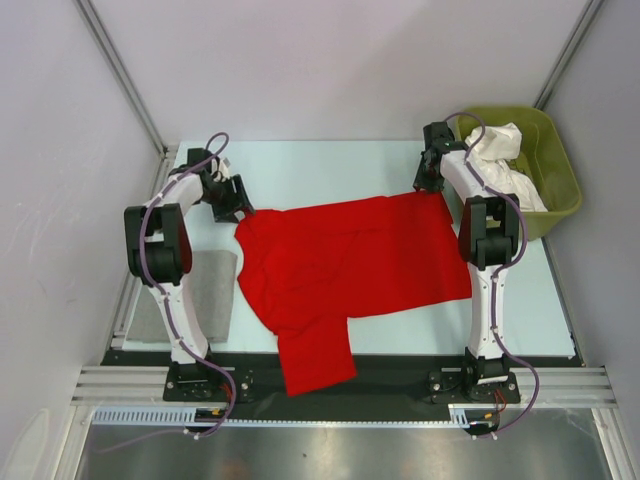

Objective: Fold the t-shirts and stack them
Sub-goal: Fold the tshirt

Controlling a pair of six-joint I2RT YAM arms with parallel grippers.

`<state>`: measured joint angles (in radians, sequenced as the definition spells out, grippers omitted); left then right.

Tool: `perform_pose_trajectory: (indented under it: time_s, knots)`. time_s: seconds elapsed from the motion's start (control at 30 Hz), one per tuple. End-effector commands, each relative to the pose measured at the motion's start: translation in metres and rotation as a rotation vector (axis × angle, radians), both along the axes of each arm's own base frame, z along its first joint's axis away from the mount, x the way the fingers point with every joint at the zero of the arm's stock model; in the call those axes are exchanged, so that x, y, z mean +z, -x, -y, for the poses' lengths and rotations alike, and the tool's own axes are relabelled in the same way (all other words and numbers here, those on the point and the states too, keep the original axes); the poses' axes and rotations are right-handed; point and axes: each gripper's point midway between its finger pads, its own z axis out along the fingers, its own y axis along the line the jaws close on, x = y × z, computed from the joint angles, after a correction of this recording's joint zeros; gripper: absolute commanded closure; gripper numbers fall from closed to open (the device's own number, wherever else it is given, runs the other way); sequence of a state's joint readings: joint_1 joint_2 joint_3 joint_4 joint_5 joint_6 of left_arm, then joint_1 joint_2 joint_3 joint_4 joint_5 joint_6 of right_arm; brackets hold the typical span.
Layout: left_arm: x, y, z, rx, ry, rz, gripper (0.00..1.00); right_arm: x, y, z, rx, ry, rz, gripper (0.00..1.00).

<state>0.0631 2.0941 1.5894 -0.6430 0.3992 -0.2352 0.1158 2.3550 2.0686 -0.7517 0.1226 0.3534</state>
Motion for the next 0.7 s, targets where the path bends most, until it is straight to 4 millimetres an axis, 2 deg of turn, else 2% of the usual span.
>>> perform_pose_trajectory:
  time_s: [0.0,0.1,0.2,0.23,0.3,0.33,0.37,0.53,0.67]
  knots:
    - [0.002,-0.006,0.002,-0.013,-0.025,0.031,0.35,0.007,-0.005,0.0,0.014,-0.007,0.017,0.67]
    - [-0.004,-0.011,0.002,0.001,-0.024,0.02,0.37,0.009,-0.007,-0.002,0.018,-0.008,0.023,0.67]
    - [-0.013,-0.018,-0.002,0.019,-0.042,0.01,0.48,0.009,-0.008,-0.002,0.02,-0.006,0.023,0.67]
    - [-0.017,-0.02,-0.005,0.026,-0.052,0.006,0.58,0.01,-0.009,-0.002,0.02,-0.005,0.028,0.67]
    - [-0.016,-0.025,-0.014,0.049,-0.088,0.006,0.71,0.01,-0.008,-0.002,0.022,-0.004,0.026,0.67]
    - [-0.018,-0.026,-0.02,0.067,-0.102,-0.004,0.88,0.012,-0.009,-0.002,0.02,0.001,0.031,0.67]
    - [-0.016,-0.029,-0.027,0.085,-0.127,0.002,1.0,0.011,-0.009,-0.001,0.019,0.001,0.028,0.67]
    - [0.0,-0.031,-0.069,0.207,-0.221,0.029,1.0,0.014,-0.014,0.001,0.025,0.015,0.041,0.65]
    - [0.007,-0.038,-0.074,0.21,-0.218,0.057,1.0,0.019,-0.022,0.005,0.026,0.028,0.062,0.62]
